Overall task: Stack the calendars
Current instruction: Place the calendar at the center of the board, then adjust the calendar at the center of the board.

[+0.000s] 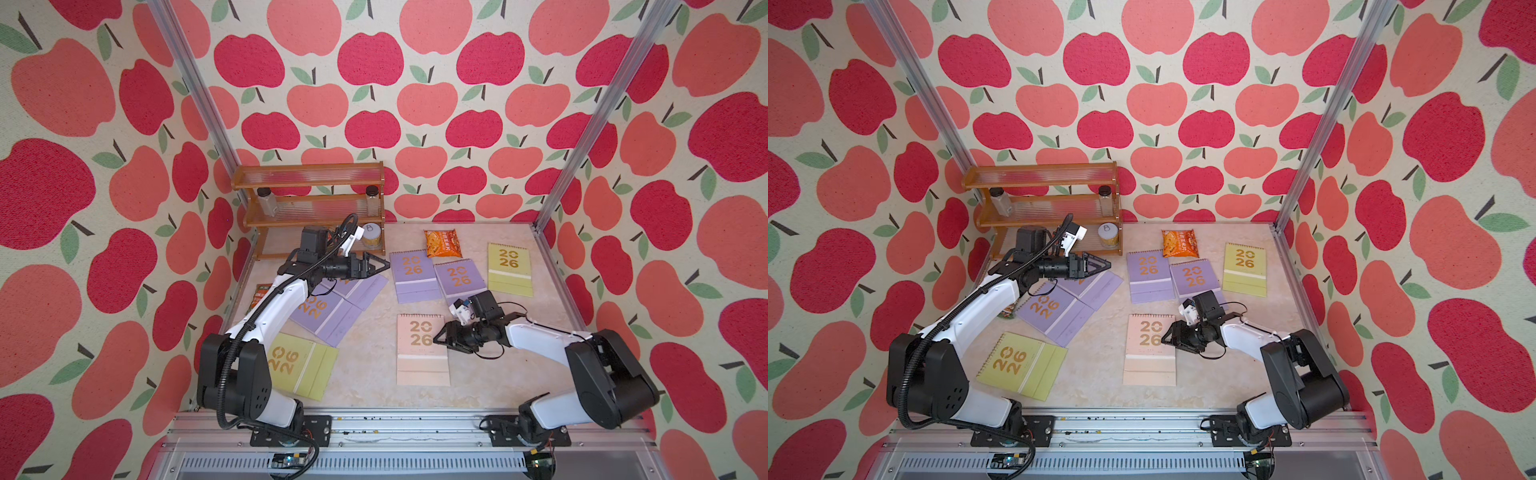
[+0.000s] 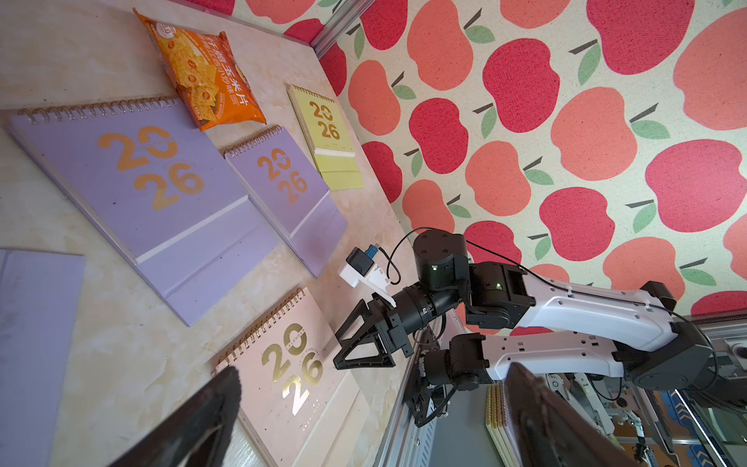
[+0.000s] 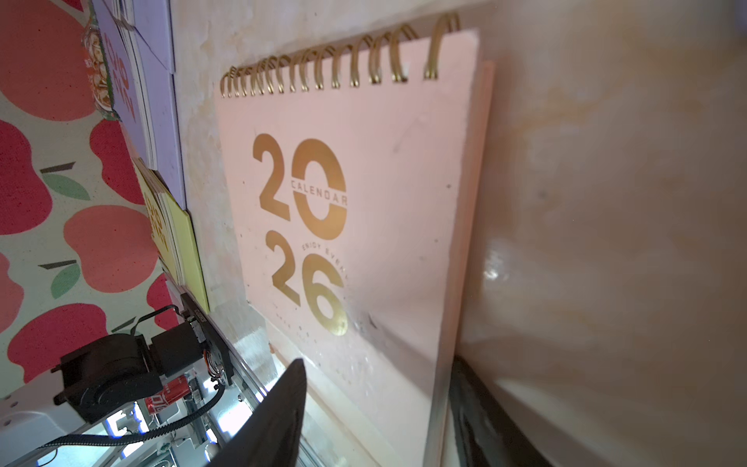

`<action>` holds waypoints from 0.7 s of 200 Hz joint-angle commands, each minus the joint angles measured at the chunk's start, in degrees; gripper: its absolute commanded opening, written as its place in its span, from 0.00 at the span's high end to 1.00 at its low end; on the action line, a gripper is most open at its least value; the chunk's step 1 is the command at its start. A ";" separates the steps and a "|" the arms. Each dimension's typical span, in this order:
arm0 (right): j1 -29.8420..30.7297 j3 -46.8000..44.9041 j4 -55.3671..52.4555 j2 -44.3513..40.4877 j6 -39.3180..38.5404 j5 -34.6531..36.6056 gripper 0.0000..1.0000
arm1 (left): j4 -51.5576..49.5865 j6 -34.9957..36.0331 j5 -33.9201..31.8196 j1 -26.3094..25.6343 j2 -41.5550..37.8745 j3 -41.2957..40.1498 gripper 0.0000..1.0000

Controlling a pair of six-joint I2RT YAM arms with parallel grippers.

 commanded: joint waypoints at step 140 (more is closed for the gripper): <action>-27.53 32.56 -26.75 -1.30 -25.04 18.93 0.11 | 10.34 -12.86 -21.53 -16.52 20.75 10.58 0.01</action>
